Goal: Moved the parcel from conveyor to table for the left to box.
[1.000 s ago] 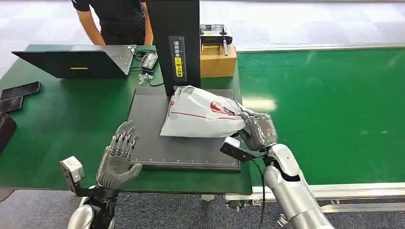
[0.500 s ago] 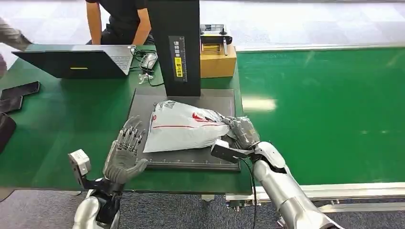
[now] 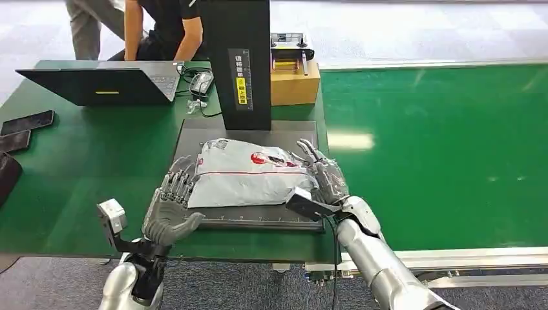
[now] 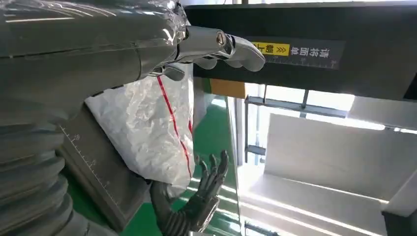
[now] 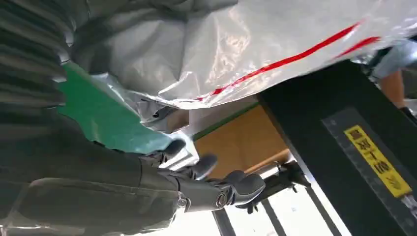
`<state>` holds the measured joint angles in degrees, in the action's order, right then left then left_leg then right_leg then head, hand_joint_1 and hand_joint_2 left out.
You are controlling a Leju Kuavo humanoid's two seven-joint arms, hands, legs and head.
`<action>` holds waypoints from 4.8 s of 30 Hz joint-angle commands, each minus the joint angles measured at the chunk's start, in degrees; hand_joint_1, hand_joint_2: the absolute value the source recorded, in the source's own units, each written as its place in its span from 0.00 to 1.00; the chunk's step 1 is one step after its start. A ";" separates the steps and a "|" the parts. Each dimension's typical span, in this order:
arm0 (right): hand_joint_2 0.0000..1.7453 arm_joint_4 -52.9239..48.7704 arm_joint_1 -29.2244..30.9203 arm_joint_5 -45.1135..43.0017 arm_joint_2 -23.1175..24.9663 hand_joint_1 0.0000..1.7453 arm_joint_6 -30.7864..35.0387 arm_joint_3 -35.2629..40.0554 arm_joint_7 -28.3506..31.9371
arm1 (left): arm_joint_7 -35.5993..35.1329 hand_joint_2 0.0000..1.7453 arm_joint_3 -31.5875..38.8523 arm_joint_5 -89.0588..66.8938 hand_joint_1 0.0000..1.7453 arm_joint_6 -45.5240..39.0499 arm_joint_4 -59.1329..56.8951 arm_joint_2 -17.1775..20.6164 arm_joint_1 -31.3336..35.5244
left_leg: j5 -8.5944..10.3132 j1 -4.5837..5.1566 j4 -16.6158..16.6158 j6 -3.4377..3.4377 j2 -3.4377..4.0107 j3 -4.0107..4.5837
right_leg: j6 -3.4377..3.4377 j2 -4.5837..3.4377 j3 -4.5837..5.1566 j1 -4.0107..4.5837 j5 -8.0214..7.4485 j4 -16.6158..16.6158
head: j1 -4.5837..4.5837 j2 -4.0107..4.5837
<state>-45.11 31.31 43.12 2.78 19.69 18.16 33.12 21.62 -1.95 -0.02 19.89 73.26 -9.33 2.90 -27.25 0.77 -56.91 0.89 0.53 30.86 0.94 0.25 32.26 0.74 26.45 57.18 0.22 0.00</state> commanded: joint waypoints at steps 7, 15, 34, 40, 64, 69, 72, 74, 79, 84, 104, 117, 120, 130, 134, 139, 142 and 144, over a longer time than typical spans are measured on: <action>1.00 -19.71 -9.08 -21.28 3.59 0.00 -10.38 -0.88 5.59 | 0.28 1.00 -2.49 1.02 0.00 -0.90 -5.28 1.75 2.44 | 0.02 0.00 0.03 -0.09 -0.06 0.03 | -0.06 0.02 0.03 -0.02 0.00 -0.01 | 0.00 0.00; 1.00 -31.43 -15.06 -29.25 3.58 0.00 -13.57 -1.79 1.99 | 0.01 1.00 -2.33 1.68 0.00 -1.50 -3.07 1.85 0.63 | 0.02 -0.02 0.04 -0.11 -0.10 0.02 | -0.08 0.05 -0.01 -0.01 0.01 -0.03 | 0.00 0.00; 1.00 -40.87 -28.08 -32.40 4.65 0.00 -14.26 -8.77 -0.25 | -0.56 1.00 -2.15 1.48 0.00 -2.38 -2.81 1.25 -0.46 | 0.02 -0.02 0.07 -0.11 -0.14 -0.02 | -0.08 0.09 -0.06 0.00 0.02 -0.07 | 0.00 0.00; 1.00 -41.69 -29.56 -30.72 4.53 0.00 -12.82 -10.00 -0.24 | -0.51 1.00 -2.03 1.28 0.00 -2.36 -2.81 1.13 -0.33 | 0.06 -0.04 0.15 -0.17 -0.23 -0.05 | -0.15 0.14 -0.12 -0.01 -0.01 -0.15 | 0.00 0.00; 1.00 -37.93 -29.90 -26.65 5.47 0.00 -11.69 -10.69 -2.39 | -1.09 1.00 -3.59 -2.32 0.00 -2.69 -2.36 0.61 -0.20 | 0.02 -0.03 0.06 -0.11 -0.06 0.00 | -0.09 0.01 -0.03 0.00 -0.02 -0.06 | 0.00 0.00; 1.00 -37.63 -29.13 -26.62 5.26 0.00 -12.83 -9.13 -1.57 | -0.35 1.00 -7.20 -5.45 0.00 -3.55 -4.40 0.07 1.90 | 0.06 -0.02 0.07 -0.13 -0.18 0.02 | -0.12 0.12 -0.03 -0.01 -0.01 -0.07 | 0.00 0.00; 1.00 -37.13 -28.80 -26.55 5.10 0.00 -13.10 -8.58 -1.63 | 0.03 1.00 -8.17 -5.27 0.00 -3.25 -4.71 -0.15 2.61 | 0.04 -0.01 0.04 -0.09 -0.13 0.03 | -0.08 0.08 -0.01 -0.02 -0.01 -0.04 | 0.00 0.00; 1.00 -37.07 -28.94 -26.43 5.02 0.00 -13.38 -8.32 -1.81 | 0.06 1.00 -9.16 -5.37 0.00 -3.49 -5.45 -0.05 3.53 | 0.06 -0.02 0.09 -0.15 -0.15 0.00 | -0.13 0.08 -0.04 -0.02 -0.03 -0.09 | 0.00 0.00; 1.00 -37.25 -29.07 -25.83 5.69 0.00 -14.88 -8.25 -2.77 | 0.71 1.00 -12.34 -9.38 0.00 -5.62 -5.75 0.35 5.52 | 0.05 0.00 0.04 -0.09 -0.17 0.04 | -0.07 0.13 0.00 -0.02 0.00 -0.02 | 0.00 0.00; 1.00 -37.70 -29.23 -24.90 6.18 0.00 -16.15 -9.05 -3.21 | -1.33 1.00 -16.57 -25.04 0.00 -18.35 -4.44 1.25 8.16 | 0.07 -0.03 0.06 -0.14 -0.17 0.05 | -0.11 0.11 0.00 -0.01 -0.03 -0.06 | 0.00 0.00; 1.00 -38.61 -30.25 -22.98 6.49 0.00 -17.92 -10.39 -4.46 | -23.13 1.00 -19.98 -64.30 0.00 -31.19 -19.84 1.07 19.31 | 0.09 -0.02 0.16 -0.20 -0.10 -0.08 | -0.14 0.02 -0.09 -0.03 -0.07 -0.14 | 0.00 0.00; 1.00 -42.91 -33.90 -24.45 7.10 0.00 -10.76 -18.10 -6.13 | -30.62 1.00 -15.55 -70.91 0.00 -20.45 -34.93 1.46 23.17 | 0.05 0.00 0.08 -0.11 -0.12 -0.04 | -0.09 0.07 -0.07 -0.03 -0.02 -0.08 | -0.02 0.00; 1.00 -43.44 -34.47 -25.01 7.26 0.00 -10.36 -18.50 -6.01 | -30.47 1.00 -15.36 -70.99 0.00 -21.22 -35.11 1.53 23.10 | 0.08 0.01 0.14 -0.15 -0.14 -0.09 | -0.12 0.08 -0.12 -0.05 -0.04 -0.12 | -0.02 0.00; 1.00 -42.88 -34.72 -26.62 6.90 0.00 -10.46 -17.68 -5.97 | -26.72 1.00 -13.70 -67.95 1.00 -26.27 -30.47 1.75 20.36 | 0.11 0.01 0.16 -0.15 0.01 -0.22 | -0.05 -0.08 -0.19 -0.05 -0.15 -0.12 | 0.00 0.00; 1.00 -42.44 -34.60 -26.87 6.71 0.00 -10.29 -17.41 -5.98 | -25.79 1.00 -13.50 -66.75 1.00 -27.54 -29.24 1.99 19.65 | 0.17 -0.02 0.23 -0.23 0.01 -0.24 | -0.10 -0.10 -0.20 -0.03 -0.18 -0.21 | 0.00 0.00; 1.00 -41.53 -34.40 -27.14 6.49 0.00 -10.13 -17.18 -6.07 | -25.19 1.00 -13.56 -65.54 1.00 -27.08 -29.16 2.31 19.45 | 0.09 -0.01 0.12 -0.13 0.05 -0.24 | -0.05 -0.11 -0.22 -0.02 -0.11 -0.10 | 0.00 0.00; 1.00 -41.31 -34.41 -27.24 6.53 0.00 -10.03 -17.23 -6.11 | -24.71 1.00 -13.84 -65.26 1.00 -28.11 -29.43 2.57 19.50 | 0.12 -0.01 0.16 -0.15 0.06 -0.24 | -0.07 -0.12 -0.23 -0.03 -0.14 -0.12 | 0.00 0.00; 1.00 -41.33 -34.43 -27.24 6.53 0.00 -10.01 -17.25 -6.11 | -24.66 1.00 -13.86 -65.17 1.00 -28.23 -29.62 2.66 19.57 | 0.13 -0.02 0.15 -0.15 0.05 -0.22 | -0.06 -0.11 -0.22 -0.02 -0.15 -0.13 | 0.00 0.00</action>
<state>-89.02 -3.45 16.26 9.31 9.42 1.66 27.15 -3.41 -15.89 -65.62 -8.15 45.62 -8.37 23.52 -27.18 0.78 -56.88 0.88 0.52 30.70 0.99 0.26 32.07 0.72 26.39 57.18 0.22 0.00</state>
